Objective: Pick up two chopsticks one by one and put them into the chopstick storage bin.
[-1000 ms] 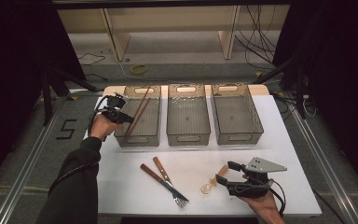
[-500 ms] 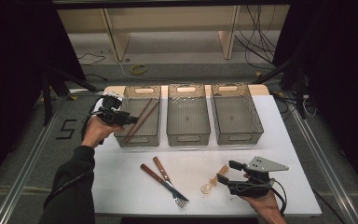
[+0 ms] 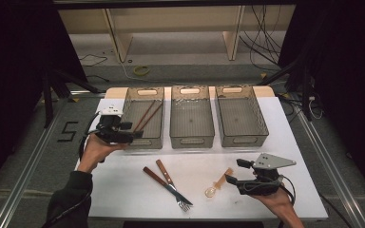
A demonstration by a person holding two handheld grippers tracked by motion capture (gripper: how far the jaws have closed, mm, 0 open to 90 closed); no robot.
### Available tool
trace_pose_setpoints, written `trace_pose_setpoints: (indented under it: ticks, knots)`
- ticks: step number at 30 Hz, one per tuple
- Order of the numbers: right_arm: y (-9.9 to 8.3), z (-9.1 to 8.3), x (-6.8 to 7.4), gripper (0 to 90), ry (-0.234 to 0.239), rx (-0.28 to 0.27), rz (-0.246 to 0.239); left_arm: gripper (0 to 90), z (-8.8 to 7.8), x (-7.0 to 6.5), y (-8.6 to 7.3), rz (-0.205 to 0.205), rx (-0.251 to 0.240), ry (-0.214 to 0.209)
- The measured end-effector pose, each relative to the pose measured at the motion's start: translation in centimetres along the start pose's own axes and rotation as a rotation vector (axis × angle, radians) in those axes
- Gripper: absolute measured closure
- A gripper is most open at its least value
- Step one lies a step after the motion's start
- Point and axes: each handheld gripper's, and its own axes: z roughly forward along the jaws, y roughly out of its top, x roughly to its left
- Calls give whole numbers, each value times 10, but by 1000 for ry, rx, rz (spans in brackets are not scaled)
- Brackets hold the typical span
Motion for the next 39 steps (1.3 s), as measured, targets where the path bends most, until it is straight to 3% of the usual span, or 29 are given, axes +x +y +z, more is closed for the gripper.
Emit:
trace_pose_setpoints:
  ticks: [6, 11, 20, 23, 26, 30, 39]
  knots:
    - [18, 6, -9, 288, 21, 107, -104, 312, -5, -15, -20, 19, -21, 12]
    - [31, 13, -10, 292, 28, 207, -183, 291, -11, -24, -35, -9, -77, 4]
    - [42, 27, -9, 291, 79, 385, -356, 275, -10, -38, -62, 6, -74, -6]
    - [44, 32, -8, 292, 88, 415, -385, 262, -11, -43, -67, 21, -83, 3]
    - [45, 37, -8, 292, 99, 446, -421, 260, -14, -46, -70, 2, -115, -11]
    - [45, 44, -7, 292, 115, 490, -456, 244, -15, -52, -75, 8, -137, -17]
    - [45, 60, -7, 293, 137, 571, -522, 227, -11, -61, -85, 11, -154, -20]
